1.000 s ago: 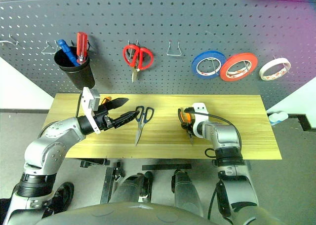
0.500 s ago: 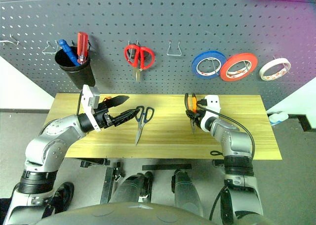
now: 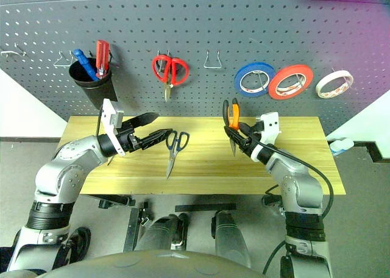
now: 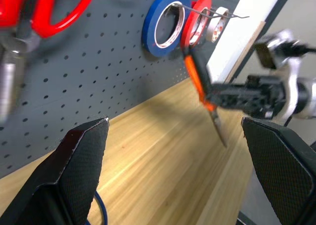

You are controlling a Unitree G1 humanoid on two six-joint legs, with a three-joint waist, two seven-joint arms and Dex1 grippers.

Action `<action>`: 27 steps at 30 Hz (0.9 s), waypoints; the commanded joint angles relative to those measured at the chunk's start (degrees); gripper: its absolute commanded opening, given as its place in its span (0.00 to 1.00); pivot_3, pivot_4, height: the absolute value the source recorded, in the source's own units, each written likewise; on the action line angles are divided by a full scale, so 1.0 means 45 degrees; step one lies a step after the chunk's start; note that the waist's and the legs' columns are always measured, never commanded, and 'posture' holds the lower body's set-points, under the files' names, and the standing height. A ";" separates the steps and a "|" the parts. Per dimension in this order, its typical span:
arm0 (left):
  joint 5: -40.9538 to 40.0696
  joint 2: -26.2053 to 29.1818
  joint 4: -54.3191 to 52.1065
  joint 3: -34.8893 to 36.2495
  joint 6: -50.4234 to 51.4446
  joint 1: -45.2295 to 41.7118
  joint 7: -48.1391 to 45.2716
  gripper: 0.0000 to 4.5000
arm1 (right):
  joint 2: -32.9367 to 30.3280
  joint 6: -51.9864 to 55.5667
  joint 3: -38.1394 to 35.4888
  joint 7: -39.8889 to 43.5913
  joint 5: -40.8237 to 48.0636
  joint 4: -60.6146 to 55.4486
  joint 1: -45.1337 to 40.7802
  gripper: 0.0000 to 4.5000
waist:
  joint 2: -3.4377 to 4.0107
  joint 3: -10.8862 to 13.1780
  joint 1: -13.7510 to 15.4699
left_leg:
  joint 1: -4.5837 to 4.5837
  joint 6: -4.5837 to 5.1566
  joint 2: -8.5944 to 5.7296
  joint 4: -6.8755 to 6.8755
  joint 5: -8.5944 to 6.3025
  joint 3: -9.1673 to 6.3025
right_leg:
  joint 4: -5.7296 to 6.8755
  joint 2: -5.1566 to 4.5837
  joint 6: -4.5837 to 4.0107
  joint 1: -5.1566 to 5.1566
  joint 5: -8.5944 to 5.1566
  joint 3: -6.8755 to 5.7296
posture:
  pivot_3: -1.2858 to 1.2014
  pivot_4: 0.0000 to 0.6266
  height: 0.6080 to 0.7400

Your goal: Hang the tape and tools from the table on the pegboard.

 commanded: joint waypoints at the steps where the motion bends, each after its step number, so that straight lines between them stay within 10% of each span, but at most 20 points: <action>1: 0.0111 0.0007 0.0070 0.0150 -0.0403 -0.0392 -0.0169 1.00 | -0.0212 -0.0936 -0.0186 0.0241 0.0341 -0.0897 -0.0423 0.47 | -0.0003 -0.0008 0.0001 | 0.0006 -0.0006 0.0000 0.0008 0.0003 0.0000 | 0.0001 0.0001 0.0000 0.0008 0.0011 0.0000 | 0.51 0.25 1.00; 27: 0.0587 -0.0237 0.0830 0.0176 -0.1130 -0.1078 -0.0300 1.00 | 0.1519 -0.4901 0.0595 -0.2223 -0.1004 0.2170 -0.6358 0.47 | -0.0023 -0.0235 0.0013 | 0.0010 -0.0099 0.0005 0.0026 0.0113 0.0004 | 0.0057 0.0029 -0.0027 -0.0009 0.0064 -0.0005 | 0.53 0.17 1.00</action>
